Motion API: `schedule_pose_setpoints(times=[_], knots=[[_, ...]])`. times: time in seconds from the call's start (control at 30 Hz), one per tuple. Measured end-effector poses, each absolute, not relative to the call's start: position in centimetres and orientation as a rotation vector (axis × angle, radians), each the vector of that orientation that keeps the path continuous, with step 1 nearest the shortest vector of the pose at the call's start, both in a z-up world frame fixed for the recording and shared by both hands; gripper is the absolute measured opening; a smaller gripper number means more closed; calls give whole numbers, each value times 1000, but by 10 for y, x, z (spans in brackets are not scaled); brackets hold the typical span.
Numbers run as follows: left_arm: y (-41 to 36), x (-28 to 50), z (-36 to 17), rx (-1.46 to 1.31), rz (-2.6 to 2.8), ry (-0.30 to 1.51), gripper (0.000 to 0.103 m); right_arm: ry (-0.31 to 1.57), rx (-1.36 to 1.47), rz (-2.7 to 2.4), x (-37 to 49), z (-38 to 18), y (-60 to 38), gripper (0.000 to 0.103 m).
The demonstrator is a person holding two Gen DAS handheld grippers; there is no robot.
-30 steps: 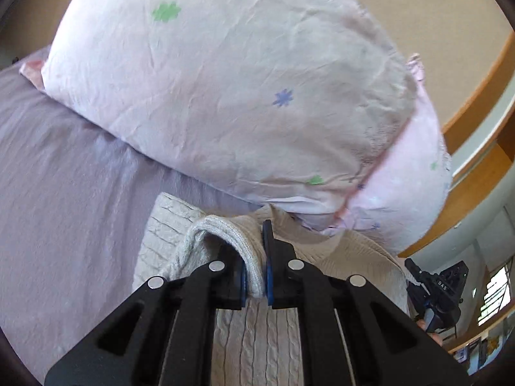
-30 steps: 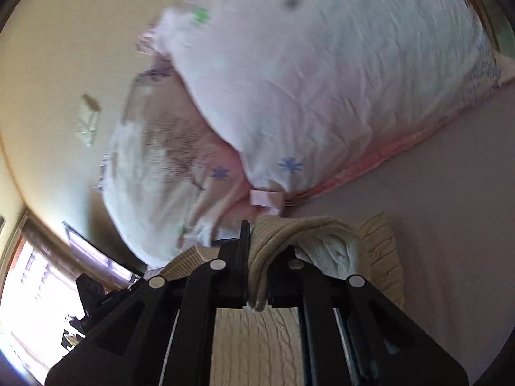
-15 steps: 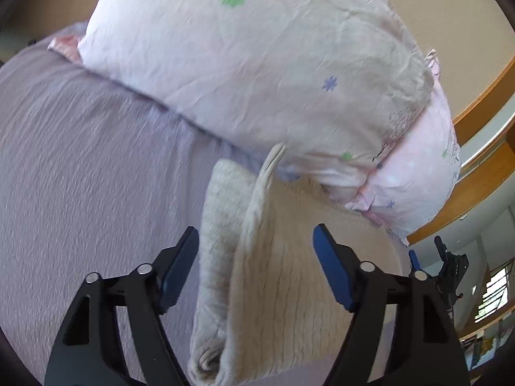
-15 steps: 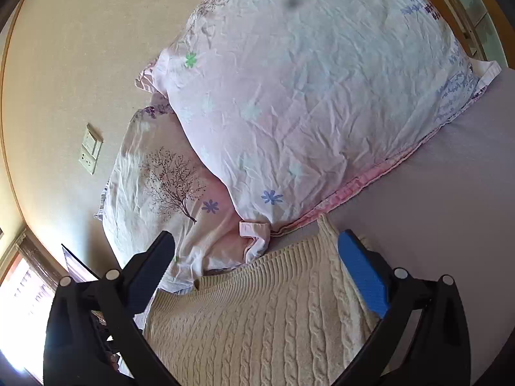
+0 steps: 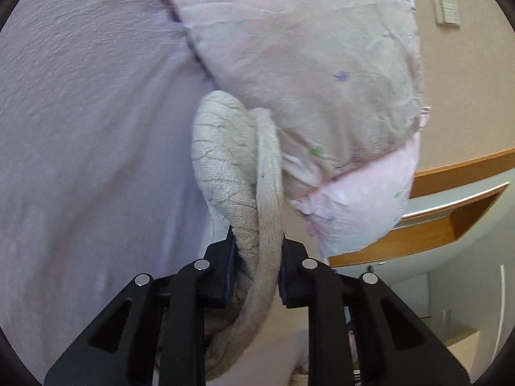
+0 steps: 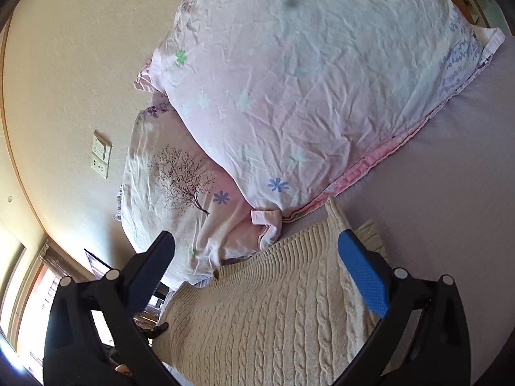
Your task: Fold small clothes
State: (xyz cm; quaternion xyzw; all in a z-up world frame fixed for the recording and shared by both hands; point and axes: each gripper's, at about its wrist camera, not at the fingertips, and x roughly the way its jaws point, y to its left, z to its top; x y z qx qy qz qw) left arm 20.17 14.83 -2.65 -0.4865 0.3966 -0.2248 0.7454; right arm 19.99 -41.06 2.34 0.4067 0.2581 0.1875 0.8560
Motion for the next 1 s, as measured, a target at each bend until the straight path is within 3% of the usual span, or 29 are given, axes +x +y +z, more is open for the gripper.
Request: schedule_pose_setpoints(times=[0.2,0.33,0.43,0.5,0.53,0.57,0.63,0.8,0.9,0.93,0.97,1.0], knots=[[-7,221,47,-951,-850,809,20,474,926,364,187,35,-446,101],[-142,253,17,-957,-1032,984,22,502,914,336,187,34,-463,101],[-180,259,-5,-964,-1067,1132,24,543,948,332,190,27,-479,101],[-160,252,8,-908,-1044,1050,38,610,982,354,197,19,-484,101],[-141,248,18,-867,-995,987,65,652,989,367,201,16,-483,101],[-121,245,27,-825,-913,931,84,709,986,376,207,11,-478,101],[-84,238,36,-702,-730,885,86,827,947,365,216,1,-467,101],[-61,241,1,-570,-536,1051,86,954,912,324,224,-20,-454,101],[-68,241,-24,-560,-557,1111,85,983,846,294,227,-25,-444,90],[-75,241,-31,-562,-571,1126,85,986,838,300,228,-27,-441,80],[-76,235,-32,-563,-583,1093,86,996,828,304,229,-29,-438,60],[-79,232,-33,-546,-580,1078,85,1010,819,309,231,-31,-434,57]])
